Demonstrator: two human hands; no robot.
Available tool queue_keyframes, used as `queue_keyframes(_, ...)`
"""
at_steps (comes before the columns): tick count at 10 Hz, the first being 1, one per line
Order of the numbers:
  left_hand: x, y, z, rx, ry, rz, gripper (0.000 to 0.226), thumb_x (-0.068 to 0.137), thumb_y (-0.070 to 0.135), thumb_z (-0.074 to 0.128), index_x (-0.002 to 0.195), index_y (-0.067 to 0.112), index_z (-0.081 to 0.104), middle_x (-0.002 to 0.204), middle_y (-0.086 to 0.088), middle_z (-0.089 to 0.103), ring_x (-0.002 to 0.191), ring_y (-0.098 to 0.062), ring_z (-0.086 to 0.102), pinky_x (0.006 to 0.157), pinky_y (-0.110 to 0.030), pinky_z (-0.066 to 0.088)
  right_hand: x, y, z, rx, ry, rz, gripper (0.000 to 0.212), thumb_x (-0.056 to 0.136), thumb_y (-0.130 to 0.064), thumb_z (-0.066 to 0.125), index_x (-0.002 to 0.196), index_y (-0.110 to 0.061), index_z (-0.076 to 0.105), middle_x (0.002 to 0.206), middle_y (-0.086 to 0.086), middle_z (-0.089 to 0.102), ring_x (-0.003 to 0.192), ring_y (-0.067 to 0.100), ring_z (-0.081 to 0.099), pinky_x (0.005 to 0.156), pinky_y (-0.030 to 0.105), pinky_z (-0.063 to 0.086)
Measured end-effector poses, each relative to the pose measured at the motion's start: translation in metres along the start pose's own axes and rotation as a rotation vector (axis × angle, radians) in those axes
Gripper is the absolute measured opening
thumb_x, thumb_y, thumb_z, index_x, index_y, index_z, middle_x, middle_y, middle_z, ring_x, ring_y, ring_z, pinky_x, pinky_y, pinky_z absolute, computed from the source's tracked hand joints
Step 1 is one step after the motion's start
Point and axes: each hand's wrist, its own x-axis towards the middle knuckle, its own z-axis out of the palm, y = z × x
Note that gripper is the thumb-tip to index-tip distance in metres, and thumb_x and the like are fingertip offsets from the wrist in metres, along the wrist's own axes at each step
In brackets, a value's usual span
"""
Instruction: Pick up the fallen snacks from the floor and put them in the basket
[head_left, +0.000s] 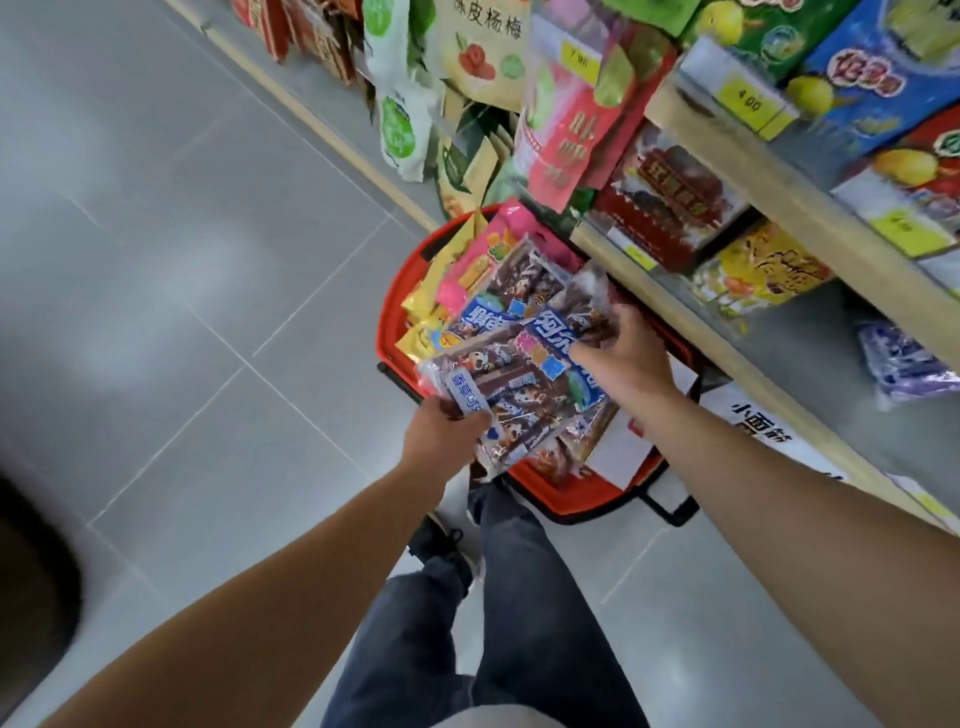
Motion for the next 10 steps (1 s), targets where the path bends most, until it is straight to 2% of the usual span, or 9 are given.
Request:
queue_keyframes(2, 0.048, 0.031, 0.041, -0.016, -0.104, -0.051, 0.010, 0.088, 0.018, 0.070, 0.095, 0.012, 0.064, 0.077, -0.006, 0.066, 0.063, -0.019, 0.062, 0.080, -0.049, 0.060, 0.080, -0.007, -0.004, -0.272, 0.026, -0.124, 0.096, 0.078, -0.053, 0.073, 0.155, -0.021, 0.026, 0.157, 0.009, 0.035, 0.145, 0.032, 0.030, 0.118, 0.048, 0.028)
queue_keyframes(3, 0.073, 0.036, 0.049, 0.168, -0.161, -0.084, 0.020, 0.089, 0.022, 0.067, 0.097, 0.004, 0.064, 0.065, -0.001, 0.061, 0.060, -0.020, 0.060, 0.078, -0.047, 0.060, 0.106, -0.004, 0.004, -0.438, -0.022, -0.209, 0.104, 0.076, -0.062, 0.072, 0.158, -0.027, 0.017, 0.163, 0.006, 0.019, 0.149, 0.033, 0.016, 0.121, 0.050, 0.017)
queue_keyframes(4, 0.078, 0.048, 0.045, 0.683, -0.164, 0.043, 0.014, 0.091, 0.022, 0.058, 0.092, 0.011, 0.066, 0.077, -0.001, 0.063, 0.062, -0.012, 0.056, 0.057, -0.027, 0.047, 0.103, 0.008, 0.020, -0.513, -0.143, -0.195, 0.101, 0.077, -0.059, 0.073, 0.156, -0.031, 0.017, 0.164, 0.002, 0.012, 0.150, 0.035, 0.010, 0.120, 0.055, 0.016)
queue_keyframes(5, 0.083, 0.061, 0.031, 0.814, 0.081, 0.314, 0.016, 0.087, 0.022, 0.060, 0.101, 0.015, 0.058, 0.099, -0.001, 0.059, 0.089, -0.020, 0.056, 0.066, -0.028, 0.040, 0.092, 0.023, 0.036, -0.509, -0.105, -0.213, 0.102, 0.079, -0.053, 0.075, 0.157, -0.030, 0.014, 0.166, 0.004, 0.008, 0.152, 0.036, 0.005, 0.120, 0.057, 0.011)
queue_keyframes(6, 0.101, 0.073, 0.026, 0.952, 0.008, 0.559, 0.067, 0.086, 0.035, 0.066, 0.145, 0.025, 0.036, 0.145, -0.008, 0.038, 0.135, -0.031, 0.035, 0.105, -0.046, 0.039, 0.088, 0.030, 0.041, -0.505, -0.028, -0.217, 0.103, 0.079, -0.050, 0.078, 0.158, -0.029, 0.016, 0.166, 0.006, 0.010, 0.152, 0.036, 0.005, 0.121, 0.056, 0.011)
queue_keyframes(7, 0.115, 0.083, 0.032, 1.183, -0.339, 0.577, 0.095, 0.088, 0.047, 0.064, 0.154, 0.043, -0.005, 0.165, 0.002, -0.006, 0.150, -0.036, 0.006, 0.114, -0.057, 0.024, 0.085, 0.028, 0.045, -0.557, 0.035, -0.187, 0.102, 0.078, -0.052, 0.077, 0.158, -0.032, 0.015, 0.166, 0.006, 0.011, 0.152, 0.036, 0.006, 0.120, 0.056, 0.008)
queue_keyframes(8, 0.129, 0.087, 0.034, 1.301, -0.467, 0.547, 0.095, 0.089, 0.046, 0.062, 0.153, 0.043, -0.009, 0.165, 0.001, -0.011, 0.148, -0.041, 0.013, 0.113, -0.058, 0.025, 0.080, 0.021, 0.048, -0.588, 0.046, -0.134, 0.101, 0.081, -0.047, 0.077, 0.158, -0.033, 0.013, 0.166, 0.007, 0.007, 0.152, 0.038, 0.004, 0.121, 0.055, 0.005)
queue_keyframes(9, 0.137, 0.102, 0.026, 1.211, -0.494, 0.642, 0.089, 0.085, 0.042, 0.067, 0.149, 0.050, 0.005, 0.157, -0.006, 0.026, 0.127, -0.043, 0.048, 0.097, -0.058, 0.049, 0.069, 0.006, 0.048, -0.573, 0.035, -0.096, 0.099, 0.085, -0.042, 0.073, 0.159, -0.033, 0.007, 0.167, 0.007, 0.006, 0.152, 0.038, 0.001, 0.121, 0.055, 0.004)
queue_keyframes(10, 0.129, 0.123, 0.013, 1.285, -0.518, 0.799, 0.082, 0.086, 0.043, 0.065, 0.149, 0.046, 0.013, 0.149, -0.007, 0.039, 0.115, -0.038, 0.058, 0.088, -0.055, 0.055, 0.044, -0.012, 0.041, -0.502, 0.062, -0.055, 0.093, 0.086, -0.040, 0.070, 0.158, -0.032, 0.012, 0.166, 0.006, 0.013, 0.153, 0.036, 0.003, 0.123, 0.054, 0.009)
